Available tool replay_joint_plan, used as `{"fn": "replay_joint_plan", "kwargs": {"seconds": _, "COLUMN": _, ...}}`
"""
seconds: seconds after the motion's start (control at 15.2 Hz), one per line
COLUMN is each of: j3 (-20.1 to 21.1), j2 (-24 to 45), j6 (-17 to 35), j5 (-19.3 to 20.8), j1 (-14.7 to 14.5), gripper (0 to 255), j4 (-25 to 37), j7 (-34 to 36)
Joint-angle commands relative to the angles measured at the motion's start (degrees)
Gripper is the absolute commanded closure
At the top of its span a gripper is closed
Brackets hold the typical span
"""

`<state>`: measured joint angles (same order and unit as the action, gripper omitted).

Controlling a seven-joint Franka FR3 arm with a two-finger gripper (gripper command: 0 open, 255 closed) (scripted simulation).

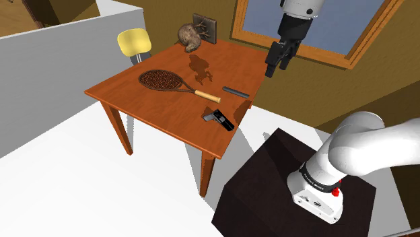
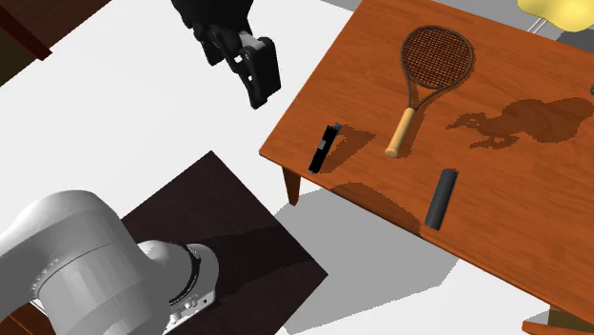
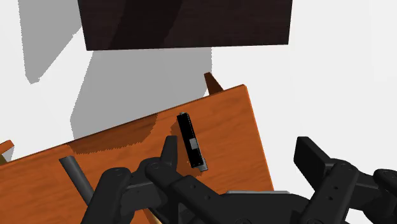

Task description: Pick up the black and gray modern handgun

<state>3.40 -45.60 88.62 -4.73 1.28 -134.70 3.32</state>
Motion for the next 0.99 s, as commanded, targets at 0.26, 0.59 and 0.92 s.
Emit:
{"fn": "replay_joint_plan", "kwargs": {"seconds": 0.26, "j3": -0.7, "j2": 2.0, "j6": 9.5, "j5": 0.6, "j1": -0.3, "gripper": 0, "j4": -5.9, "j7": -3.2}}
{"fn": "replay_joint_plan", "kwargs": {"seconds": 0.59, "j3": -1.6, "j2": 7.1, "j6": 21.9, "j5": 1.2, "j1": -0.7, "gripper": 0, "j4": -11.4, "j7": -7.0}}
{"fn": "replay_joint_plan", "kwargs": {"seconds": 0.92, "j3": -2.6, "j2": 15.0, "j6": 34.7, "j5": 1.5, "j1": -1.1, "gripper": 0, "j4": -14.5, "j7": -10.9}}
